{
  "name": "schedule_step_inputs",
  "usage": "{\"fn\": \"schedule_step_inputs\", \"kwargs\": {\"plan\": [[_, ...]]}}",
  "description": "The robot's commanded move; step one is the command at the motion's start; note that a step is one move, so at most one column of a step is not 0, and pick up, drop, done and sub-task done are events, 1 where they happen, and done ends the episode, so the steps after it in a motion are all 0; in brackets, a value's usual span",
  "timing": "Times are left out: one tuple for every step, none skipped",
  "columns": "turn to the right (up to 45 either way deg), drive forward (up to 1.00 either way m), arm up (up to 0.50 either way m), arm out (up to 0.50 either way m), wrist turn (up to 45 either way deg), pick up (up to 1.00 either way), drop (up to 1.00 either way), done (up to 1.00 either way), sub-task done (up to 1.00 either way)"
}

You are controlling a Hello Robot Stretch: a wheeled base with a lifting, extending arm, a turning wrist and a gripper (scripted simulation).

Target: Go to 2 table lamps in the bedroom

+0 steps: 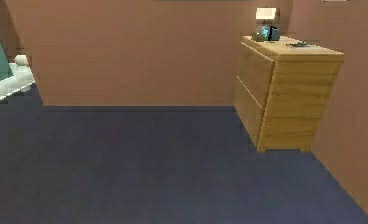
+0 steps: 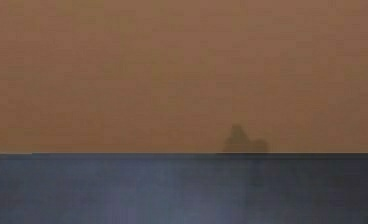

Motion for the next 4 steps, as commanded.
{"fn": "schedule_step_inputs", "kwargs": {"plan": [[45.0,0.00,0.00,0.00,0.0,0.00,0.00,0.00,0.00],[42.0,0.00,0.00,0.00,0.0,0.00,0.00,0.00,0.00],[0.0,0.30,0.00,0.00,0.0,0.00,0.00,0.00,0.00],[-45.0,0.00,0.00,0.00,0.0,0.00,0.00,0.00,0.00]]}}
